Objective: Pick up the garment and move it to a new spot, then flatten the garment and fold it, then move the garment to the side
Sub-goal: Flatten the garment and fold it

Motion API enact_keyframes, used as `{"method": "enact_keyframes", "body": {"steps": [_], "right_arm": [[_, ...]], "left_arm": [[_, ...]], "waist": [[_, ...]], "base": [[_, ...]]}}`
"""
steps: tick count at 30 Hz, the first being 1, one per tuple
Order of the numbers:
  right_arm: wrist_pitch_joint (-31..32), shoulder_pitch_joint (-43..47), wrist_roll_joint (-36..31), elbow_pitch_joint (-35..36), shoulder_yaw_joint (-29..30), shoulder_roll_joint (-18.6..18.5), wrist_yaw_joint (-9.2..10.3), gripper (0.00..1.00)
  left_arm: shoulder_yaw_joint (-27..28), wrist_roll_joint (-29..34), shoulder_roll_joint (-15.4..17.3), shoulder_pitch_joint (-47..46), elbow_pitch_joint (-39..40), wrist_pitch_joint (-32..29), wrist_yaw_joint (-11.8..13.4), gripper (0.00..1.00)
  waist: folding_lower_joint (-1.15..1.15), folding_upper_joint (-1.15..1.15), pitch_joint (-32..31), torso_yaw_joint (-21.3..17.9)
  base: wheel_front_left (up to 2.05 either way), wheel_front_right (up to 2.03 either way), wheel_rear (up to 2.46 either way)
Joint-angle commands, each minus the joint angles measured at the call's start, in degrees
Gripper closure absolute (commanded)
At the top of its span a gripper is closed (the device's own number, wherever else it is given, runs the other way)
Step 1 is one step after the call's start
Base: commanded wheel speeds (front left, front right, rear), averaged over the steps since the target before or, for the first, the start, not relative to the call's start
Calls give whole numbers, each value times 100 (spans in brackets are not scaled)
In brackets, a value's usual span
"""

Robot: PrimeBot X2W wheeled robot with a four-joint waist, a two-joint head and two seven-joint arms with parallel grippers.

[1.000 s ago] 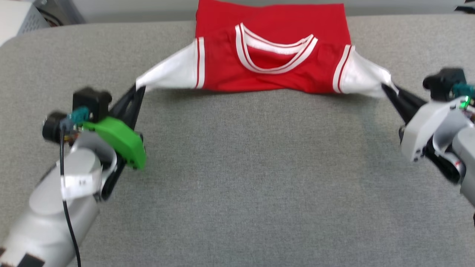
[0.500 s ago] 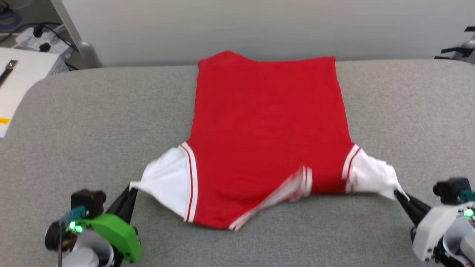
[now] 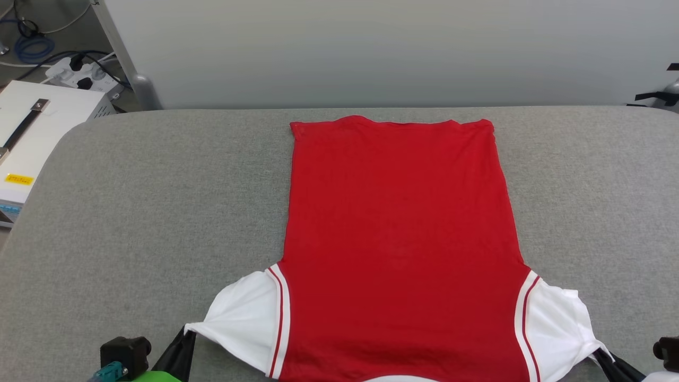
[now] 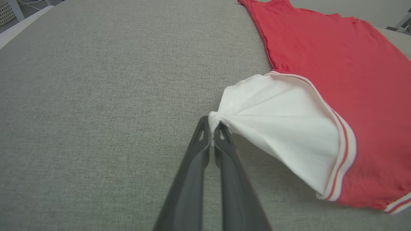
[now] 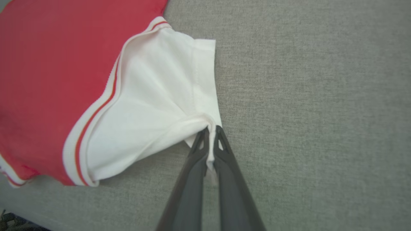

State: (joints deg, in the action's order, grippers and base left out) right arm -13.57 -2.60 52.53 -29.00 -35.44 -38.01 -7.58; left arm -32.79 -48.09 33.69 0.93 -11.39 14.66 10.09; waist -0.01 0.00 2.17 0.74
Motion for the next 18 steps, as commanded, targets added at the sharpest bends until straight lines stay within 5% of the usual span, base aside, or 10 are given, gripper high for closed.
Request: {"method": "enact_keyframes", "body": {"steps": [1, 2, 3, 4, 5, 13, 18], "right_arm": [[53, 80, -96, 32, 142, 18, 9, 100], [93, 93, -168, 81, 238, 51, 9, 100], [113, 89, -248, 124, 321, 63, 9, 79], [111, 60, -377, 156, 470, 68, 9, 11], [103, 21, -493, 191, 607, 66, 9, 0], [375, -507, -1263, 1171, 2159, -170, 9, 0], [1057, -1043, -1574, 2137, 3119, -300, 9, 0]], "left_arm": [[19, 89, -16, 28, 12, 34, 52, 100], [-14, 123, -41, 3, 20, 34, 43, 100], [-34, 150, -65, -22, 25, 34, 38, 100], [-42, 182, -102, -55, 32, 34, 42, 100], [-49, 203, -132, -76, 35, 34, 44, 100], [49, 462, -298, -279, 155, 34, 3, 100], [240, 716, -471, -427, 333, 34, 46, 100]], "waist": [[1, 0, 7, 13], [1, 0, 9, 18], [1, 0, 15, 22], [1, 0, 27, 22], [1, 0, 37, 21], [1, 0, 239, 93], [1, 0, 568, 296]], "base": [[0, 0, 0], [0, 0, 0], [0, 0, 0], [0, 0, 0], [0, 0, 0], [0, 0, 0], [0, 0, 0]]}}
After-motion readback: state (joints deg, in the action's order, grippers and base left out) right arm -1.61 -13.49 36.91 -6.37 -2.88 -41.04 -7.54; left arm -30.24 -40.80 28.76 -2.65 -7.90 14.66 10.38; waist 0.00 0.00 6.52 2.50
